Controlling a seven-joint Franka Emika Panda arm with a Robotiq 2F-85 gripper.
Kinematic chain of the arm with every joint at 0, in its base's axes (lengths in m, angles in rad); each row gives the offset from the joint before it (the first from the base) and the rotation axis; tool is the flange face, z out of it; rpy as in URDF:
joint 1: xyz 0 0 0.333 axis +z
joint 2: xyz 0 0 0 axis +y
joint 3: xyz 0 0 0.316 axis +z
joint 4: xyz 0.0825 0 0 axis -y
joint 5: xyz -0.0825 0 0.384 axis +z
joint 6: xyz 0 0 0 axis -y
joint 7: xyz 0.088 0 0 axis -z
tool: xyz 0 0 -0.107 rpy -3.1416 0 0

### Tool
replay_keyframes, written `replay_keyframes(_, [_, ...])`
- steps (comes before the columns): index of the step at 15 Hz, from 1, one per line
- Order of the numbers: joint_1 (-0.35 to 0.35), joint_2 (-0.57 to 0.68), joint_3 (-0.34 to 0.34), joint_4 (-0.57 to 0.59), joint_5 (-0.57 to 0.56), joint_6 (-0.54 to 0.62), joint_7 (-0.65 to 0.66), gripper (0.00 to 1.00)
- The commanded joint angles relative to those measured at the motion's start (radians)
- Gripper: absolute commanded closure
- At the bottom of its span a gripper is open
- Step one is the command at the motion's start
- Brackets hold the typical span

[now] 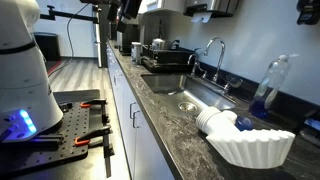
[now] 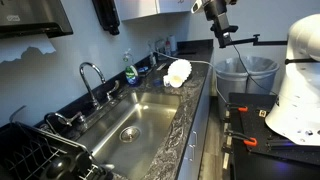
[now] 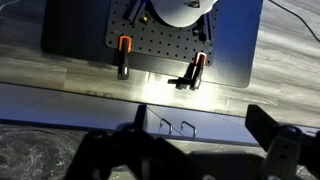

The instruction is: Put the cups upright

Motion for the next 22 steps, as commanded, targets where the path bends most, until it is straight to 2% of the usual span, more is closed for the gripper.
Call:
replay_keyframes(1, [-0.017,0.004,0.014,0.002,0.007,-0.002,-0.008,0.0])
replay_keyframes(3, [-0.017,0.004,0.014,0.002,0.007,-0.002,-0.008,0.0])
replay_keyframes(5, [-0.019,0.015,0.033,-0.006,-0.01,0.054,0.017,0.0])
replay_keyframes(10, [-0.038,0.087,0.116,-0.024,-0.129,0.296,0.131,0.0])
replay_keyframes(16, [-0.101,0.275,0.213,-0.038,-0.347,0.579,0.404,0.0])
replay_keyframes(22, [-0.173,0.466,0.218,-0.008,-0.514,0.764,0.663,0.0])
